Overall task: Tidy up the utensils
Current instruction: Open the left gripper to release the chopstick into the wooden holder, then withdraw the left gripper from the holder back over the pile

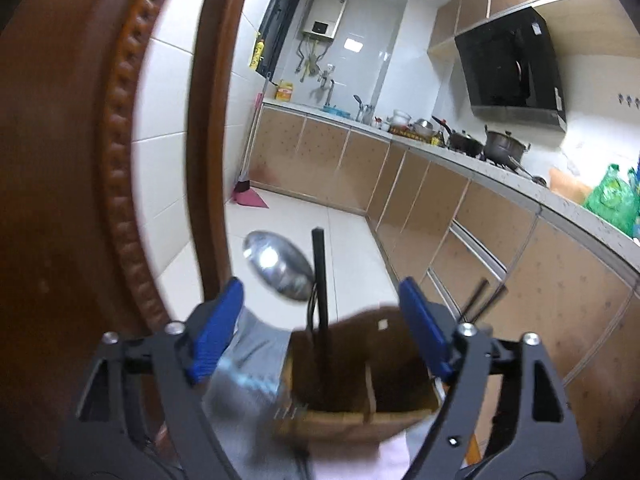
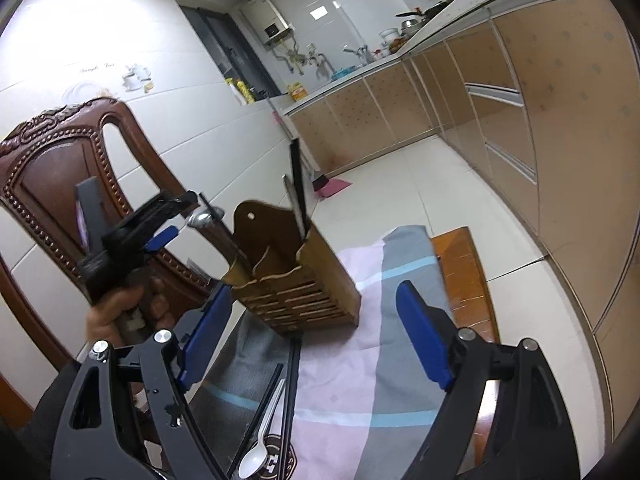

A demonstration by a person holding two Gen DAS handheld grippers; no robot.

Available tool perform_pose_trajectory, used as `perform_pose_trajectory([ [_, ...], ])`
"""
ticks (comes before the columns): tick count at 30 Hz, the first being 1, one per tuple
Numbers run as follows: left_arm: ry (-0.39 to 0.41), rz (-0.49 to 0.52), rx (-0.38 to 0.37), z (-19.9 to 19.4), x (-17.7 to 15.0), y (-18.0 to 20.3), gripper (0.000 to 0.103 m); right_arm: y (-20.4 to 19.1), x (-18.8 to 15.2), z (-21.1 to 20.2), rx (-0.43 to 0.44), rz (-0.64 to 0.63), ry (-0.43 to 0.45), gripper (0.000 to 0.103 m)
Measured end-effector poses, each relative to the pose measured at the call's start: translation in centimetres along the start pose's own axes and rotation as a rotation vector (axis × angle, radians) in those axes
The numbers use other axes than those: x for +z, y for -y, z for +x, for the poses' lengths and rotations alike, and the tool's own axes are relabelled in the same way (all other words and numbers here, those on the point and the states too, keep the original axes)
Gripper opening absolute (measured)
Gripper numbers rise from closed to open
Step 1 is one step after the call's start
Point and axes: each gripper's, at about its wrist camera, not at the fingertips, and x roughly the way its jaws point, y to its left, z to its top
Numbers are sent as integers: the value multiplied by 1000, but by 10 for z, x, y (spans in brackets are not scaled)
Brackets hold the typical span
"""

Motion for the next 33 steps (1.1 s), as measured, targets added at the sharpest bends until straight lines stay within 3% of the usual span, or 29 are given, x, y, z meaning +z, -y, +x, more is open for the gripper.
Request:
perform_pose_trajectory([
  [4,-14,70,-16,-66,-22,-2,94,-6,-4,0,3,-23,-16,82],
  [7,-98,158,-3,-101,-56,2,95,-12,-9,-2,-5,-54,-42,82],
  [11,-240,182,-21,-126,-108,-1,95,-28,-27,-11,-41,-131,-77,82],
  [20,-356,253,-30,-148,-198,-3,95,-52,-119,-61,-104,-285,-172,82],
  [23,-395,258,-49,-142,-204,-1,95,-51,-134,-68,-107,-292,-192,82],
  [33,-385,243,-56,-142,-202,-2,95,-43,-137,-64,-122,-252,-194,82],
])
